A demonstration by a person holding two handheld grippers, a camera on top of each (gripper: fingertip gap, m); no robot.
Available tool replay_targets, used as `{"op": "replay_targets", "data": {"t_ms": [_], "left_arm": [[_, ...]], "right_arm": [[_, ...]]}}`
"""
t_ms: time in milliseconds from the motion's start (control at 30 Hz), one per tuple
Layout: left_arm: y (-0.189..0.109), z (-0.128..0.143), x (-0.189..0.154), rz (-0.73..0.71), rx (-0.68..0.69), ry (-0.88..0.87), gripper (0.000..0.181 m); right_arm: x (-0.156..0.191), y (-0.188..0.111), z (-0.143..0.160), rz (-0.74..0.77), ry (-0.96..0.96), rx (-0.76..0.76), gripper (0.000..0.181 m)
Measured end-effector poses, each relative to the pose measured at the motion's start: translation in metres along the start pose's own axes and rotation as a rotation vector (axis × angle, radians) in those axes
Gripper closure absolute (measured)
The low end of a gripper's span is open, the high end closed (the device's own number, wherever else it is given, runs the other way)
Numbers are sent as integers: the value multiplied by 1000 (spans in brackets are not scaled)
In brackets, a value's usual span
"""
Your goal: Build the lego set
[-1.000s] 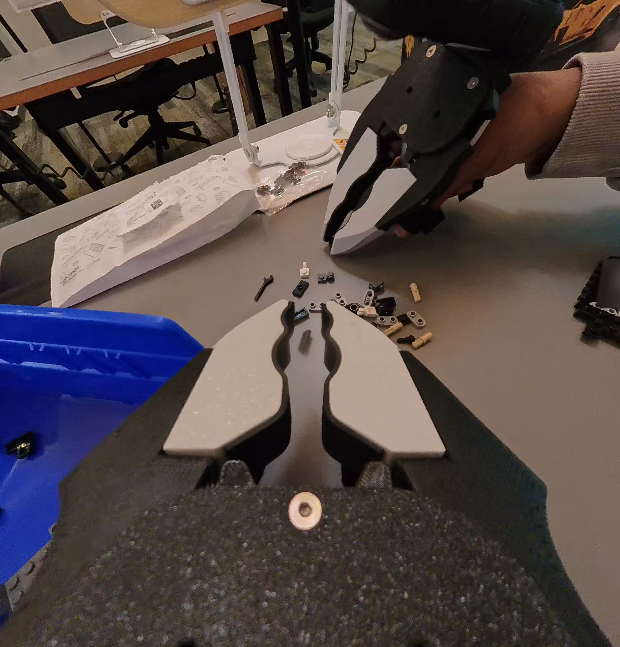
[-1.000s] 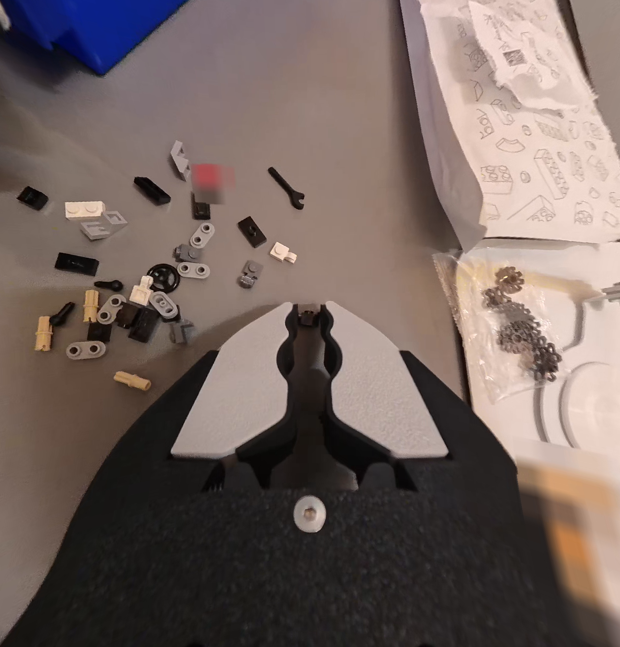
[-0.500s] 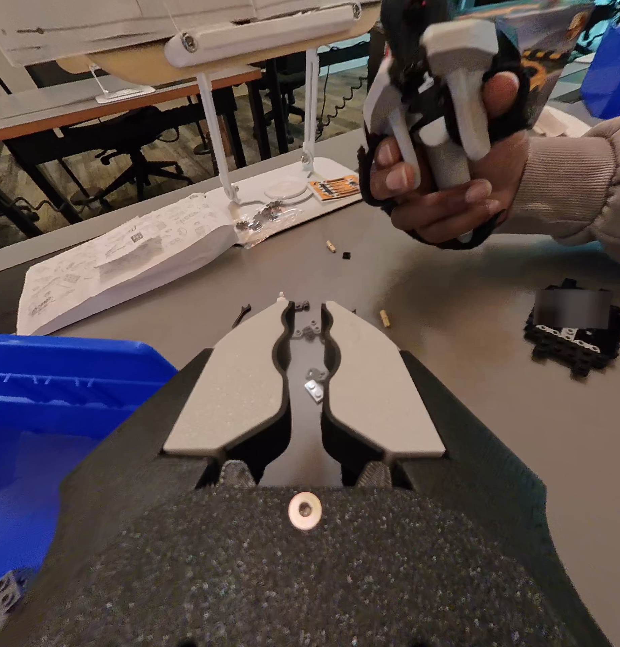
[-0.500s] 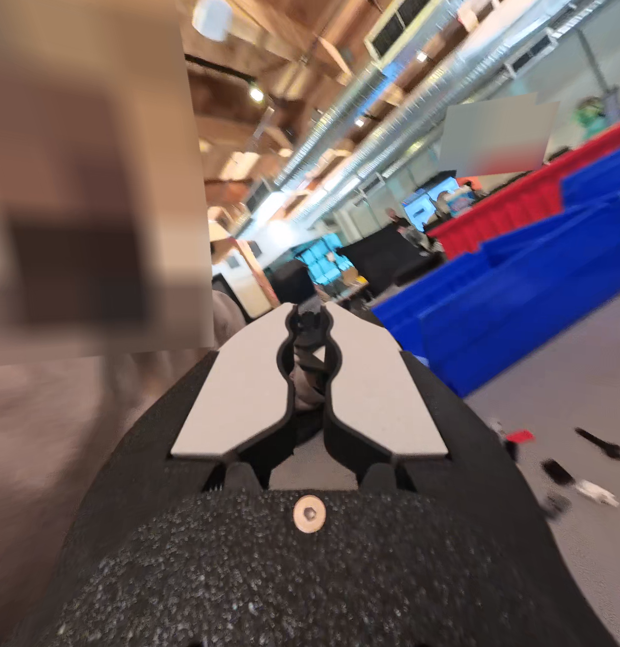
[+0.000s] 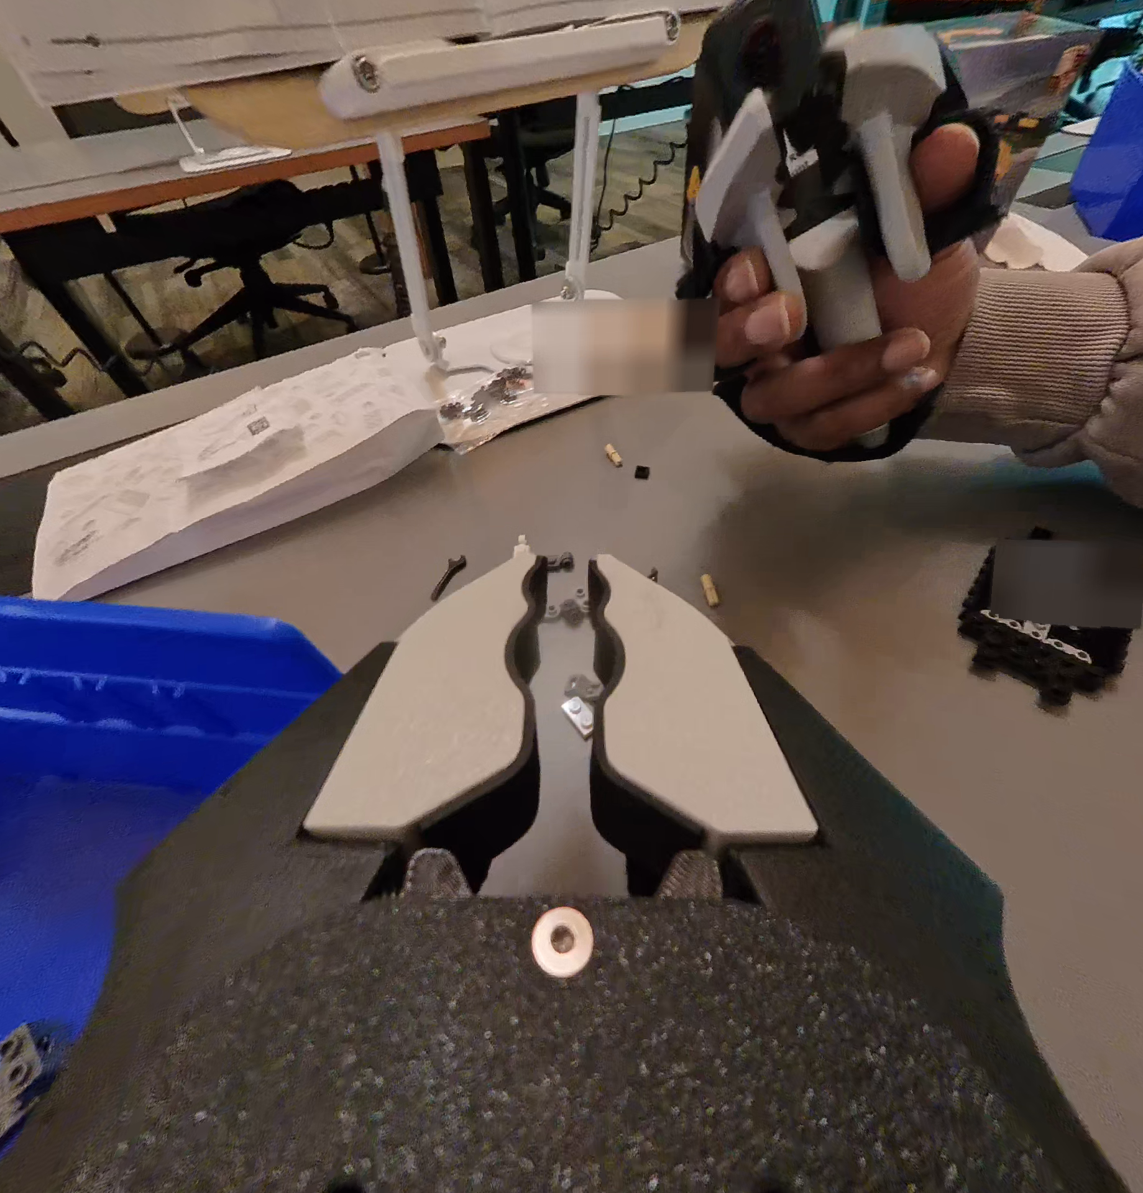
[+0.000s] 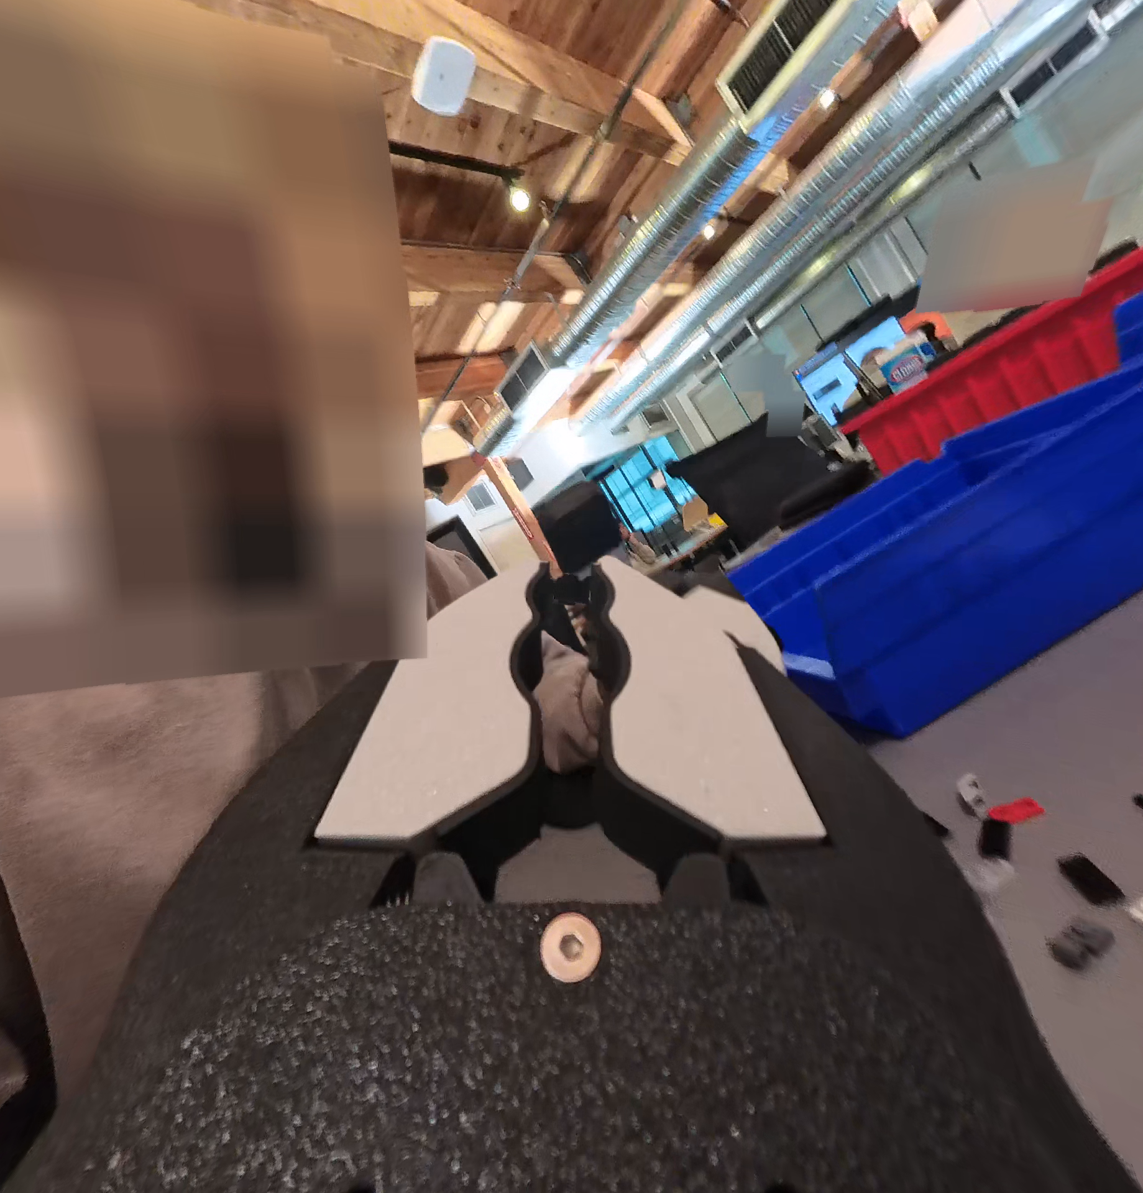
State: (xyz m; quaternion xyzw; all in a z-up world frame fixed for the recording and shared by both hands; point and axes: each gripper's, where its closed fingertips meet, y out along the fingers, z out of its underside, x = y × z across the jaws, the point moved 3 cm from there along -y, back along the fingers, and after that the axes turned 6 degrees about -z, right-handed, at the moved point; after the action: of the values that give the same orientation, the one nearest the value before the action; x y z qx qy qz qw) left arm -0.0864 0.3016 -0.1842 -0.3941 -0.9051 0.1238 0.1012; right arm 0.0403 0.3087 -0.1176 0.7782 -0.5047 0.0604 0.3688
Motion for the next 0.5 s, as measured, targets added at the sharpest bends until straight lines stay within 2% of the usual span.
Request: {"op": "replay_targets", "data": {"t_ms": [100, 200, 267, 367, 500], "left_arm": [[0, 4, 11, -50, 37, -25, 171], [-1, 7, 24, -99, 61, -55, 172], [-2, 8, 29, -111, 67, -68, 172], [-2, 10, 32, -120, 77, -65, 172], [-2, 11, 32, -122, 83, -55, 172]], "right_arm": [[-29, -17, 11, 205, 9, 158, 170], [-67, -43, 29, 536, -122, 472, 170], [-82, -55, 40, 668, -202, 673, 169], [-96, -60, 56, 768, -312, 902, 165], [-104, -58, 75, 793, -398, 1063, 161]]}}
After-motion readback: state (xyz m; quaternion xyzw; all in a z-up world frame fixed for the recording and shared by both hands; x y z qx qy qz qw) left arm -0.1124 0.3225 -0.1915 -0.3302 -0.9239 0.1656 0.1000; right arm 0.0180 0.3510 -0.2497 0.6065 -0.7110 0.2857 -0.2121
